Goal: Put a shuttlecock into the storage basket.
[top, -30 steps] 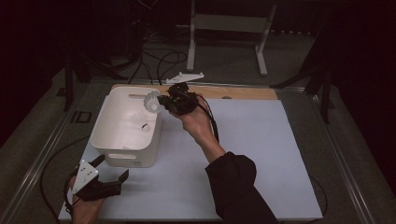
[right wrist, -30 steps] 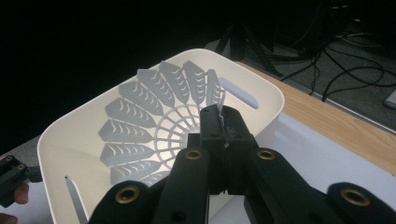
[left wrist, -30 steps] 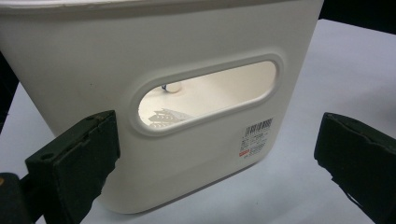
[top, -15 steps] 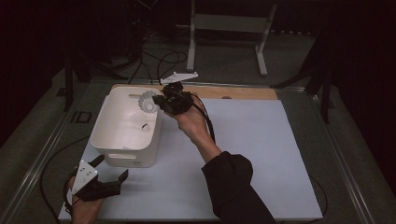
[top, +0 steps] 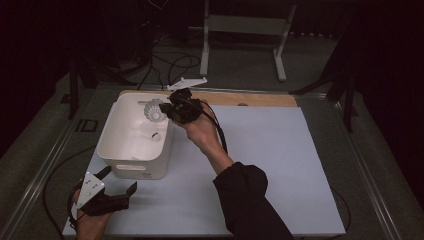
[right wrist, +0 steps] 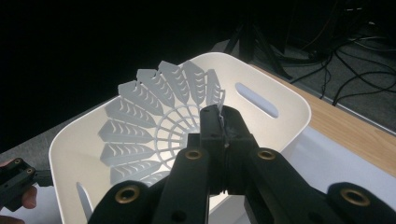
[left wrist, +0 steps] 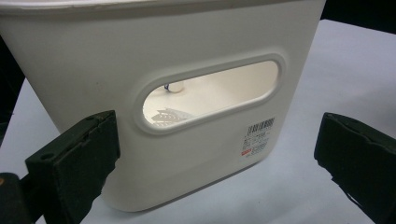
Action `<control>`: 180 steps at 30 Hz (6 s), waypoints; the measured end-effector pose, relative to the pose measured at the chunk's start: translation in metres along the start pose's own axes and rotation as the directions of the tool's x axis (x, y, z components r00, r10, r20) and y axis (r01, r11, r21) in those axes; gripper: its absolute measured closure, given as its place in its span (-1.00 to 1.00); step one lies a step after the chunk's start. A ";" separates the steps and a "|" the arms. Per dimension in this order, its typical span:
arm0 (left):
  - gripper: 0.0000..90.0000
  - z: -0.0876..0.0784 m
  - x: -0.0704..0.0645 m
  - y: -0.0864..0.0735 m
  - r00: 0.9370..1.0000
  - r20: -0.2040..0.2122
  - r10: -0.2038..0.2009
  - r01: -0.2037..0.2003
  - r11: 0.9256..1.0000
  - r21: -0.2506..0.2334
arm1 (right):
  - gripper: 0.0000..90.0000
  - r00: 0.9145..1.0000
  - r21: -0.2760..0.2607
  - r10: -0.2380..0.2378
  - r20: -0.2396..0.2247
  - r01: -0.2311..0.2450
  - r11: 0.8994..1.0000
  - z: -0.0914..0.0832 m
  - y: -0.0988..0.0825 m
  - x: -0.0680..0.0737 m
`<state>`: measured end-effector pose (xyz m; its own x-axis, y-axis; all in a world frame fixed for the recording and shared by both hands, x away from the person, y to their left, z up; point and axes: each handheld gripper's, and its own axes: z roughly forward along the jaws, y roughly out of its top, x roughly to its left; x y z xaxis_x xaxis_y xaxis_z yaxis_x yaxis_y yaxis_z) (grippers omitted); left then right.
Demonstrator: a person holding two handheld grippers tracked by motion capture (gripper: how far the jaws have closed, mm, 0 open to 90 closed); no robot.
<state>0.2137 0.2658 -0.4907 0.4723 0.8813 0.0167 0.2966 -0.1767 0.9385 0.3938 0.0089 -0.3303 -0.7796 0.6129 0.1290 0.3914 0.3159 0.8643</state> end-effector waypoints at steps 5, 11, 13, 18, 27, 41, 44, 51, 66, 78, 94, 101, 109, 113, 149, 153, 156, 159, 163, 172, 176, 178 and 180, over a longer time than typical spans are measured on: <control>-0.98 0.001 0.000 0.000 1.000 -0.001 -0.003 0.003 1.000 0.000 | 0.98 1.000 0.006 -0.005 -0.004 0.005 1.000 0.003 0.000 0.003; -0.98 0.000 0.000 0.000 1.000 0.003 0.000 0.000 1.000 -0.001 | 0.98 1.000 0.010 -0.012 -0.007 0.012 1.000 0.004 0.000 0.006; -0.98 0.000 -0.001 0.000 1.000 0.003 -0.001 0.001 1.000 -0.001 | 0.98 1.000 0.011 -0.012 -0.006 0.013 1.000 0.005 0.000 0.006; -0.98 0.000 -0.001 0.000 1.000 0.004 -0.002 0.002 1.000 -0.001 | 0.98 1.000 0.018 -0.018 -0.013 0.018 1.000 0.007 0.001 0.008; -0.98 0.000 -0.001 0.000 1.000 0.005 -0.002 0.002 1.000 -0.001 | 0.97 0.998 0.034 -0.043 -0.034 0.044 0.998 0.011 0.001 0.013; -0.98 0.000 0.000 0.000 1.000 0.004 0.000 0.000 1.000 -0.003 | -0.80 0.999 0.013 -0.039 -0.025 0.039 0.999 0.008 0.003 0.012; -0.98 0.000 0.000 0.000 1.000 0.004 0.000 0.000 1.000 -0.004 | -0.81 0.999 0.007 -0.050 -0.011 0.050 0.999 0.006 0.003 0.013; -0.98 0.000 0.000 0.000 1.000 0.003 0.000 0.000 1.000 -0.003 | -0.82 0.998 0.009 -0.068 0.017 0.068 0.998 -0.002 -0.001 0.012; -0.98 0.000 -0.001 0.000 1.000 0.004 -0.002 0.002 1.000 -0.003 | -0.82 0.995 0.003 -0.065 0.080 0.065 0.998 -0.019 -0.014 0.000; -0.98 0.001 -0.001 0.000 1.000 0.003 -0.002 0.002 1.000 -0.001 | -0.82 0.992 -0.012 -0.061 0.107 0.062 0.998 -0.032 -0.027 -0.008; -0.98 0.001 -0.001 0.000 1.000 0.002 -0.004 0.004 1.000 0.002 | -0.83 0.989 -0.022 -0.032 0.141 0.036 0.999 -0.044 -0.041 -0.018; -0.98 0.001 -0.001 0.000 1.000 0.002 -0.004 0.004 1.000 0.001 | -0.84 0.988 -0.029 -0.023 0.153 0.028 0.999 -0.051 -0.047 -0.022; -0.98 0.001 -0.001 0.000 1.000 0.000 -0.007 0.007 1.000 -0.003 | -0.84 0.985 -0.043 -0.009 0.173 0.017 0.999 -0.063 -0.055 -0.030; -0.98 0.001 -0.001 0.000 1.000 -0.001 -0.004 0.004 1.000 0.000 | -0.84 0.982 -0.040 -0.003 0.190 0.011 0.999 -0.067 -0.060 -0.035; -0.98 0.001 -0.001 0.000 1.000 -0.008 -0.006 0.006 1.000 0.000 | -0.84 0.941 -0.054 0.061 0.332 -0.046 0.998 -0.115 -0.114 -0.070; -0.98 0.002 -0.001 0.000 1.000 -0.009 -0.005 0.005 1.000 0.002 | -0.84 0.936 -0.060 0.075 0.343 -0.058 0.997 -0.121 -0.124 -0.074; -0.98 0.002 -0.001 0.000 1.000 -0.010 -0.006 0.006 1.000 0.003 | -0.84 0.934 -0.063 0.086 0.347 -0.068 0.996 -0.125 -0.130 -0.077; -0.98 0.002 -0.001 0.000 1.000 -0.010 -0.006 0.006 1.000 0.002 | -0.84 0.932 -0.065 0.093 0.351 -0.075 0.995 -0.128 -0.136 -0.079; -0.98 0.002 -0.001 0.000 1.000 -0.013 -0.007 0.007 1.000 0.002 | -0.84 0.923 -0.046 0.076 0.377 -0.064 0.997 -0.130 -0.145 -0.080; -0.98 0.002 0.000 0.000 1.000 -0.014 -0.014 0.014 1.000 -0.002 | -0.84 0.914 -0.029 0.078 0.398 -0.073 0.997 -0.139 -0.170 -0.081; -0.98 0.001 0.000 0.000 1.000 -0.017 -0.021 0.021 1.000 -0.007 | -0.84 0.909 -0.028 0.080 0.410 -0.075 0.997 -0.146 -0.178 -0.082; -0.98 0.001 0.001 0.000 1.000 -0.018 -0.026 0.026 1.000 -0.010 | -0.84 0.905 -0.026 0.077 0.419 -0.073 0.997 -0.149 -0.183 -0.081; -0.98 0.000 0.001 0.000 0.999 -0.018 -0.028 0.027 1.000 -0.013 | -0.84 0.901 -0.025 0.079 0.426 -0.076 0.997 -0.154 -0.191 -0.080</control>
<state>0.2145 0.2666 -0.4904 0.4485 0.8938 -0.0030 0.2988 -0.1468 0.9429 0.3062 -0.2114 -0.4306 -0.4635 0.8858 -0.0223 0.4372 0.2505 0.8638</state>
